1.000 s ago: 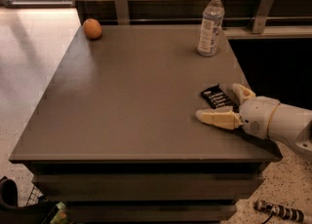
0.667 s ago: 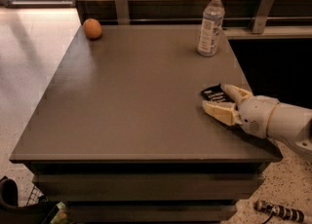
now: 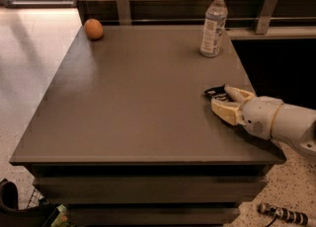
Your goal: Move rxbar chocolate near orange
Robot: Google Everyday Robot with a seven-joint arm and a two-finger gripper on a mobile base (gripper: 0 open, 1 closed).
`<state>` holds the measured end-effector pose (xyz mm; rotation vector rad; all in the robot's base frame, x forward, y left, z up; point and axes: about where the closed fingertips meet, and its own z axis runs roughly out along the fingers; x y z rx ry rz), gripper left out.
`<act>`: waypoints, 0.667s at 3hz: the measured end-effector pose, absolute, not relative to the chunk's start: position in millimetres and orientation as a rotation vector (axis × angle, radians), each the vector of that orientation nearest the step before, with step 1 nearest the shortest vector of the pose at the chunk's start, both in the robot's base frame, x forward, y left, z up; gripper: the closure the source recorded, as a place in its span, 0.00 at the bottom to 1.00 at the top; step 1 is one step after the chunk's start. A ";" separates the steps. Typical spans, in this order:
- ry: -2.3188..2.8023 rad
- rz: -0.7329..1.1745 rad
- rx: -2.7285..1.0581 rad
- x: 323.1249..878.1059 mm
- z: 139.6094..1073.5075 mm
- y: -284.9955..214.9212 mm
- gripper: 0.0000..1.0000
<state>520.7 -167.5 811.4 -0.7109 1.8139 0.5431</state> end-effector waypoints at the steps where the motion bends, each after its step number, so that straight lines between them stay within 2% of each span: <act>1: 1.814 0.543 -0.711 520.8 811.5 -167.5 1.00; 2: 1.814 0.543 -0.711 520.8 811.5 -167.5 1.00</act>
Offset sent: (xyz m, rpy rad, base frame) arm 0.0912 0.0094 0.1004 -0.1886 -0.1030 0.1296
